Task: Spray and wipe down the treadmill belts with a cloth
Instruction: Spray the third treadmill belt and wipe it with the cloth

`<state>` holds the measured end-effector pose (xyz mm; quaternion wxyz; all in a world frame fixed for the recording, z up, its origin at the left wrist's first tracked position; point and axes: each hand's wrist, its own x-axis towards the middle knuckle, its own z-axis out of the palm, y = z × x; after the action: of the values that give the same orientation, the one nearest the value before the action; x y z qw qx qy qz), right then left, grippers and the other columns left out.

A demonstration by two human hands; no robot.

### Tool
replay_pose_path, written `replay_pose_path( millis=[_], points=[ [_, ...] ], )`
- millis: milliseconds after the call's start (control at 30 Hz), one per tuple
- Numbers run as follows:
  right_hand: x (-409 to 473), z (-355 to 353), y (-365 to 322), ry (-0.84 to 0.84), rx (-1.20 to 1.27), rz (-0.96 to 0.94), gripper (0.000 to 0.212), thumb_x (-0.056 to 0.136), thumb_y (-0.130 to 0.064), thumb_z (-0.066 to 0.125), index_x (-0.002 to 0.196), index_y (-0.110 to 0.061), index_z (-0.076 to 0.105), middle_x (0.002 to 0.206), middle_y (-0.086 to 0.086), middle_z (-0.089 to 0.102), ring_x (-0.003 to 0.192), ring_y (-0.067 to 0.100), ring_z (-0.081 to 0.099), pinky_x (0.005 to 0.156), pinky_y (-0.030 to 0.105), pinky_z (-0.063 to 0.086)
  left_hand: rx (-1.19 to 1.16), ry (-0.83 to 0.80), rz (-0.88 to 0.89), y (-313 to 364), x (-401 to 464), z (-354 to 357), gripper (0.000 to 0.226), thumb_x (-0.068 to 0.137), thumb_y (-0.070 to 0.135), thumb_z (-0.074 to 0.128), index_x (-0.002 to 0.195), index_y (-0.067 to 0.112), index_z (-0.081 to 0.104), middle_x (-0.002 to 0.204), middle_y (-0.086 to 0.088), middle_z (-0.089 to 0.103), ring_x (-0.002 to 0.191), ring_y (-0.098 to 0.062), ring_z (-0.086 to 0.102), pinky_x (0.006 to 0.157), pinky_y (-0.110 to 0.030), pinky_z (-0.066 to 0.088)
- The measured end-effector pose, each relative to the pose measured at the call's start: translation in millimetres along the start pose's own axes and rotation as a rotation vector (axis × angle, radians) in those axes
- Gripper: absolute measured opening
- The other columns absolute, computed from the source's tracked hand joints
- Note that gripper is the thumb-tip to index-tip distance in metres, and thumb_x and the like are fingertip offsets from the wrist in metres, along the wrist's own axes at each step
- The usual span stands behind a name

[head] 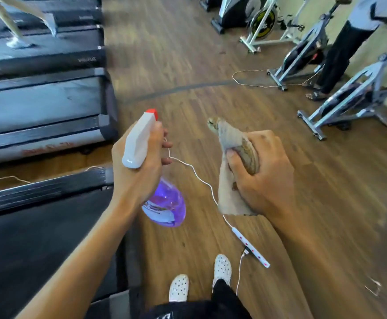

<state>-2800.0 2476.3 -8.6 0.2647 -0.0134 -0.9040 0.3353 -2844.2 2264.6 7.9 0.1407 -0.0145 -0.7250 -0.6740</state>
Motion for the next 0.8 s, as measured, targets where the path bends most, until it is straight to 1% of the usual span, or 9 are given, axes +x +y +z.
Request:
replay_pose_path(
  millis=[133,267,333,467,500,567,633,700,800],
  points=[
    [42.1,4.9,24.8,-0.093,0.122,-0.060,0.038,0.092,-0.048,0.055,0.114,-0.020,0.067,0.112,-0.008,0.058,0.107,0.012,0.053,0.084,0.008,0.032,0.036,0.145,-0.020,-9.6,7.1,25.6,0.037,0.098,0.040,0.058,0.096,0.005,0.068,0.085,0.006,0.071,0.078,-0.011,0.071,0.056,-0.025,0.056],
    [83.0,13.8,37.2,-0.190,0.143,-0.142,0.037,0.094,-0.048,0.055,0.112,-0.018,0.067,0.111,-0.006,0.060,0.105,0.015,0.056,0.082,0.009,0.033,0.039,0.259,0.000,-10.5,19.0,41.1,0.052,0.094,0.054,0.055,0.099,0.004,0.069,0.097,-0.016,0.068,0.085,-0.025,0.068,0.059,-0.025,0.057],
    [102.3,23.1,43.6,-0.254,0.210,-0.176,0.037,0.095,-0.048,0.055,0.114,-0.017,0.067,0.112,-0.005,0.060,0.106,0.015,0.056,0.086,0.006,0.034,0.075,0.336,0.006,-13.1,24.3,46.7,0.050,0.096,0.049,0.054,0.099,0.001,0.068,0.096,-0.015,0.066,0.088,-0.022,0.066,0.061,-0.028,0.059],
    [144.3,59.0,44.4,-0.376,0.325,-0.203,0.038,0.095,-0.053,0.052,0.114,-0.024,0.066,0.112,-0.011,0.058,0.104,0.011,0.057,0.084,0.007,0.038,0.145,0.512,-0.010,-28.4,42.4,45.3,0.034,0.100,0.034,0.054,0.092,0.004,0.069,0.089,-0.010,0.067,0.081,-0.023,0.068,0.061,-0.031,0.061],
    [155.8,72.1,43.3,-0.395,0.351,-0.209,0.036,0.095,-0.054,0.052,0.113,-0.026,0.066,0.110,-0.012,0.059,0.101,0.010,0.058,0.085,0.011,0.041,0.167,0.555,-0.015,-33.8,49.6,43.8,0.034,0.099,0.034,0.055,0.093,0.004,0.070,0.086,-0.006,0.068,0.078,-0.017,0.068,0.060,-0.032,0.061],
    [184.2,106.5,38.9,-0.426,0.418,-0.218,0.032,0.096,-0.052,0.054,0.110,-0.026,0.066,0.106,-0.012,0.059,0.099,0.012,0.060,0.086,0.026,0.048,0.179,0.650,-0.054,-45.2,70.4,38.8,0.038,0.096,0.038,0.057,0.096,0.003,0.070,0.080,0.010,0.067,0.072,-0.011,0.066,0.059,-0.028,0.060],
    [214.2,143.8,28.8,-0.454,0.472,-0.215,0.028,0.096,-0.052,0.055,0.108,-0.028,0.065,0.105,-0.012,0.059,0.099,0.012,0.061,0.084,0.028,0.048,0.157,0.704,-0.088,-55.3,96.3,27.3,0.037,0.093,0.037,0.057,0.097,0.002,0.070,0.077,0.018,0.065,0.069,-0.009,0.066,0.059,-0.022,0.058],
    [239.7,173.7,17.9,-0.455,0.510,-0.230,0.025,0.097,-0.051,0.056,0.107,-0.029,0.064,0.103,-0.011,0.059,0.097,0.012,0.061,0.083,0.024,0.047,0.188,0.723,-0.040,-62.0,121.1,13.0,0.028,0.097,0.031,0.055,0.094,0.008,0.070,0.079,0.014,0.064,0.070,-0.009,0.066,0.061,-0.023,0.059],
    [280.4,215.4,-0.9,-0.501,0.512,-0.278,0.022,0.098,-0.047,0.057,0.106,-0.028,0.065,0.102,-0.010,0.060,0.096,0.010,0.061,0.082,0.019,0.045,0.202,0.788,-0.002,-73.5,164.0,-10.6,0.024,0.101,0.027,0.053,0.093,0.013,0.070,0.081,0.006,0.064,0.069,-0.012,0.065,0.063,-0.023,0.060]
  ],
)
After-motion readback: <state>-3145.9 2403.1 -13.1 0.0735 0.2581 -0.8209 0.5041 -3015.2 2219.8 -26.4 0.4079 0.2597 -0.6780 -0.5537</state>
